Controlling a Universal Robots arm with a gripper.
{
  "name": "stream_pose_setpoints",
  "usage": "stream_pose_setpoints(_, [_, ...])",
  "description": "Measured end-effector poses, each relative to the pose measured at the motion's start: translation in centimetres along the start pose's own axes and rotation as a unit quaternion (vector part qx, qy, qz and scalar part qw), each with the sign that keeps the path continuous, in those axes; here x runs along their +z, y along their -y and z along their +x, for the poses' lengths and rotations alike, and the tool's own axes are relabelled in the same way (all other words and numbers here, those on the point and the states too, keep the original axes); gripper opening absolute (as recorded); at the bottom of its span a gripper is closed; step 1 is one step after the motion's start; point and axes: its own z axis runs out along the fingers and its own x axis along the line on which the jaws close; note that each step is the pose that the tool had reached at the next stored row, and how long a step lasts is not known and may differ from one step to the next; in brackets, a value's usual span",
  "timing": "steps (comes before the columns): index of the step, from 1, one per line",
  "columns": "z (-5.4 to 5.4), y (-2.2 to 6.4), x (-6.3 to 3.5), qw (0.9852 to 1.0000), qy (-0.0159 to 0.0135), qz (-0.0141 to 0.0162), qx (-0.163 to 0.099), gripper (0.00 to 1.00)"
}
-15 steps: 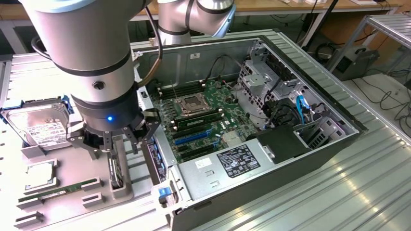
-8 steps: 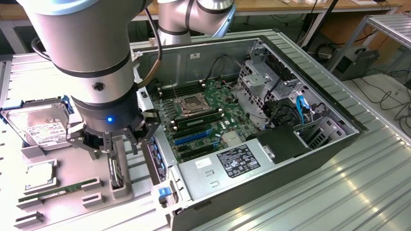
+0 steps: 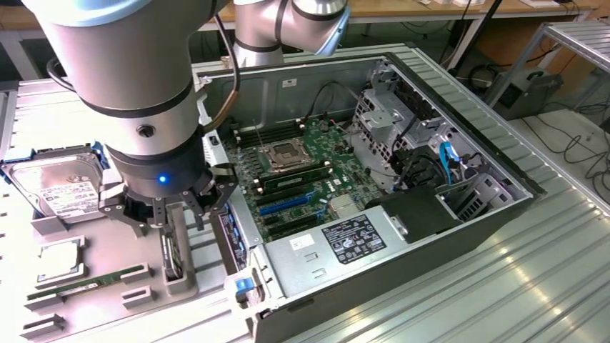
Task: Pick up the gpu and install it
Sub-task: 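Pick up the gpu and move the gpu toward the slot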
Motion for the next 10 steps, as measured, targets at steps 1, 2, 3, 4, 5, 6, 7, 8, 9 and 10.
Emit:
stream_pose_setpoints(1, [0.01, 0.00, 0.03, 1.0000, 0.0000, 0.0000, 0.000, 0.42])
stream_pose_setpoints(2, [0.01, 0.00, 0.05, 1.0000, 0.0000, 0.0000, 0.000, 0.42])
stream_pose_setpoints(3, [0.02, 0.00, 0.07, 1.0000, 0.0000, 0.0000, 0.000, 0.42])
stream_pose_setpoints(4, [0.02, 0.01, 0.09, 1.0000, 0.0000, 0.0000, 0.000, 0.42])
stream_pose_setpoints(5, [0.03, 0.01, 0.11, 1.0000, 0.0000, 0.0000, 0.000, 0.42])
stream_pose_setpoints(6, [0.04, 0.01, 0.14, 1.0000, 0.0000, 0.0000, 0.000, 0.42])
stream_pose_setpoints(7, [0.05, 0.01, 0.15, 1.0000, 0.0000, 0.0000, 0.000, 0.42])
stream_pose_setpoints(8, [0.05, 0.01, 0.16, 1.0000, 0.0000, 0.0000, 0.000, 0.42])
stream_pose_setpoints(9, [0.06, 0.01, 0.19, 1.0000, 0.0000, 0.0000, 0.000, 0.42])
stream_pose_setpoints(10, [0.07, 0.02, 0.22, 1.0000, 0.0000, 0.0000, 0.000, 0.42])
